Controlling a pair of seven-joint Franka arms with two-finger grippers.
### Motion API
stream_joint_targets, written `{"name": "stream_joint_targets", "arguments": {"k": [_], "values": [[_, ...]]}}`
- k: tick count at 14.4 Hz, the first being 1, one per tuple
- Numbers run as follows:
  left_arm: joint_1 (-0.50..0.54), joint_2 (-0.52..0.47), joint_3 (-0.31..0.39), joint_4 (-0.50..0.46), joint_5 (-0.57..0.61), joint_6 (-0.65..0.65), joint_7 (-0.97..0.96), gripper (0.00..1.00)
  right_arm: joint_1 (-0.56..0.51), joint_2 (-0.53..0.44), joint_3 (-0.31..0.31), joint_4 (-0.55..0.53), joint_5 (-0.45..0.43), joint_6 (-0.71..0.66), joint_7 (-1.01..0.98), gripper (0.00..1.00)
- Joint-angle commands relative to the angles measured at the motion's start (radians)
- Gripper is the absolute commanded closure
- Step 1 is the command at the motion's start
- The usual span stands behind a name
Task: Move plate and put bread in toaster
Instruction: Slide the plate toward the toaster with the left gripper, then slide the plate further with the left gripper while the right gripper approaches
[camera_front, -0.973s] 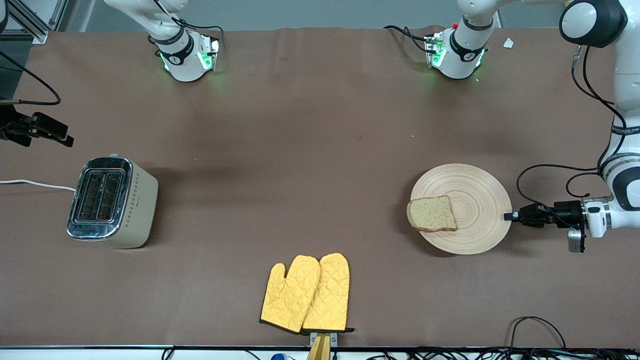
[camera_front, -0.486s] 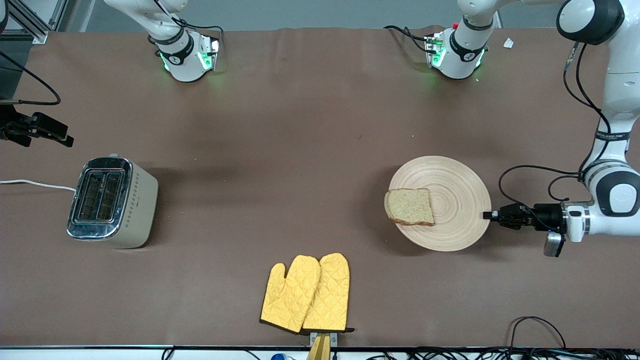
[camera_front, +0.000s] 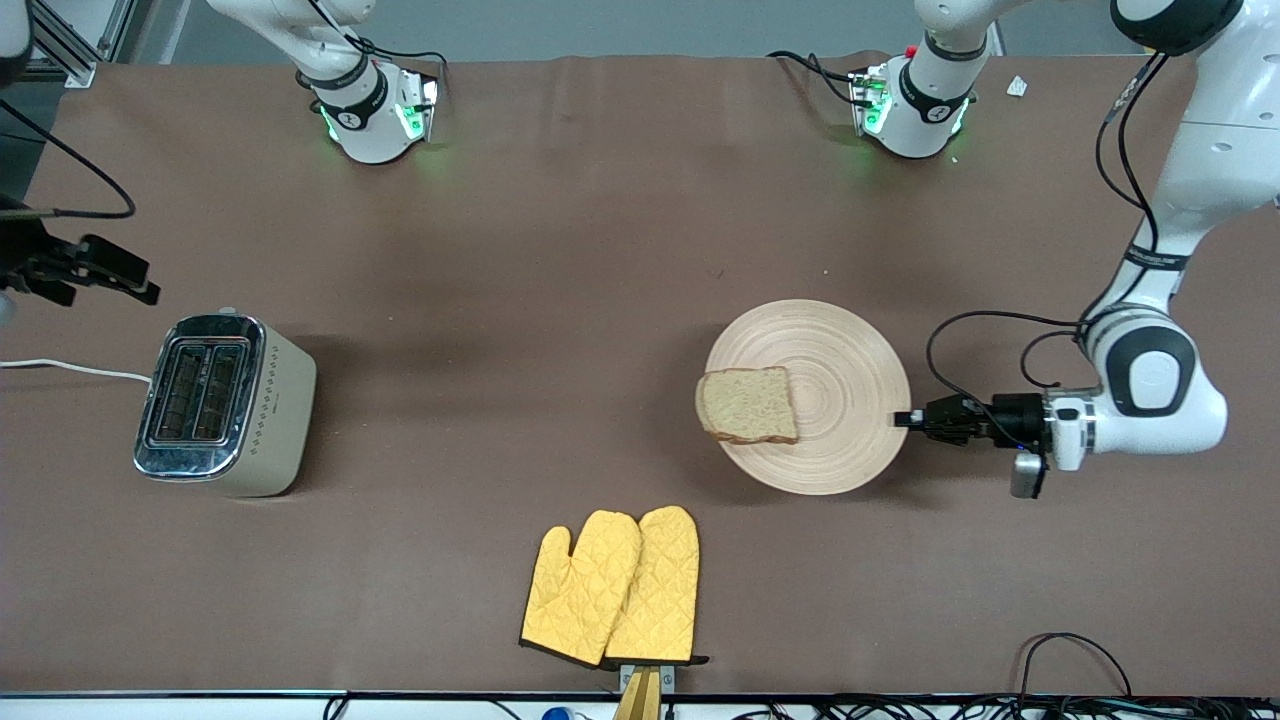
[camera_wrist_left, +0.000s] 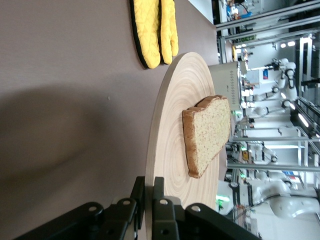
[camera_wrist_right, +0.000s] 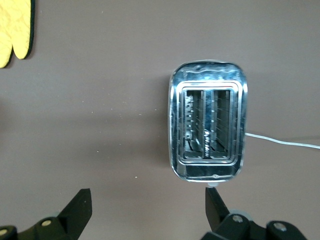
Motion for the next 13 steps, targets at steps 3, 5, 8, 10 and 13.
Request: {"name": "stream_joint_targets", "arguments": {"k": [3,5,8,10,13], "values": [[0.007,-0.042,-0.132,-0.164,-0.127,0.225,-0.002,1.0,0.024,0.132,-0.003,-0.024,0.117,0.096,0.068,0.0],[-0.042,-0.013,-0.147,-0.17,-0.136,0.279,0.002,1.0,0.052,0.172,-0.003,-0.049,0.146,0.188,0.068,0.0],[-0.135,0.011,-0.147,-0.169,-0.23,0.355,0.012,1.0,0.089,0.226,-0.003,-0.055,0.2,0.242,0.068,0.0],[-0.194,0.03,-0.146,-0.158,-0.251,0.409,0.015,1.0,0.124,0.249,-0.003,-0.073,0.201,0.303,0.068,0.0],[-0.238,0.101,-0.146,-0.137,-0.256,0.443,0.072,1.0,0.198,0.254,-0.003,-0.171,0.214,0.467,0.074,0.0]]}}
